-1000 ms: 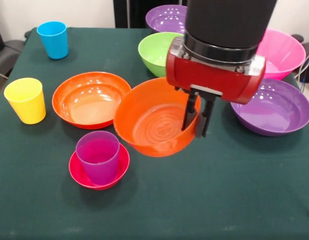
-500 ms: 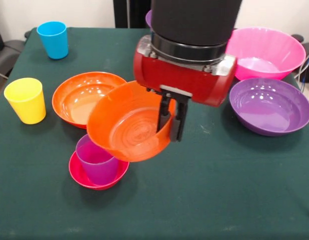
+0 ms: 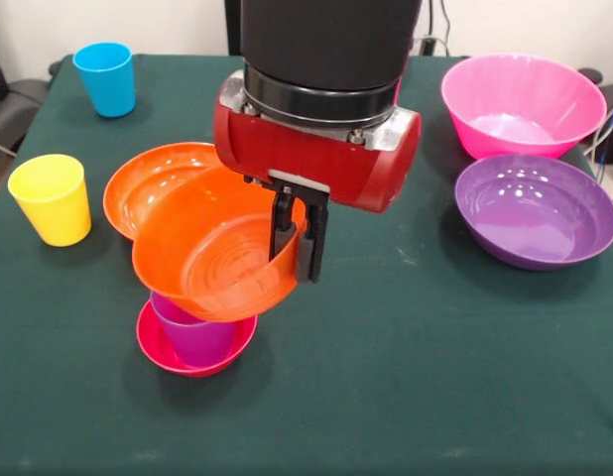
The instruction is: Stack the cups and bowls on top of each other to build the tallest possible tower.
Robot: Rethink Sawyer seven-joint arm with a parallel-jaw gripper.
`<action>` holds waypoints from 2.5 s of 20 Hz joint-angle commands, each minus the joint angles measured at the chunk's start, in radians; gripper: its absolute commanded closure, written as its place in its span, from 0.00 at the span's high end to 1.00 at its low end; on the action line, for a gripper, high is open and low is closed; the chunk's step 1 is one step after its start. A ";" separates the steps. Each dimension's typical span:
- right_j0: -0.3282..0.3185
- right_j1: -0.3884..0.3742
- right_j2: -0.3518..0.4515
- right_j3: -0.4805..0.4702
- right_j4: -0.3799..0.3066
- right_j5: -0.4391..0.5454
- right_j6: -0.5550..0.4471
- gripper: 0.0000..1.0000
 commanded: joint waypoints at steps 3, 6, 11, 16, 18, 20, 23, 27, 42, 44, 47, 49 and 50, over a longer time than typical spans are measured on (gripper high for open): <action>-0.018 0.025 0.128 0.061 -0.031 0.093 -0.347 0.00; -0.026 0.028 0.133 0.072 -0.031 0.085 -0.364 0.00; -0.032 0.023 0.133 0.089 -0.037 0.066 -0.379 0.00; -0.051 0.002 0.138 0.132 -0.032 0.056 -0.408 0.00; -0.060 -0.016 0.137 0.156 -0.030 0.062 -0.420 0.00; -0.068 -0.031 0.137 0.172 -0.030 0.071 -0.434 0.00; -0.078 -0.048 0.140 0.192 -0.030 0.083 -0.447 0.00; -0.080 -0.056 0.141 0.188 -0.035 0.107 -0.446 0.00; -0.074 -0.070 0.143 0.255 -0.049 0.015 -0.402 0.00; -0.072 -0.073 0.141 0.265 -0.054 -0.002 -0.396 0.00; -0.074 -0.076 0.142 0.275 -0.059 -0.015 -0.396 0.00; -0.078 -0.076 0.146 0.289 -0.060 -0.030 -0.396 0.00; -0.082 -0.075 0.149 0.297 -0.061 -0.044 -0.397 0.00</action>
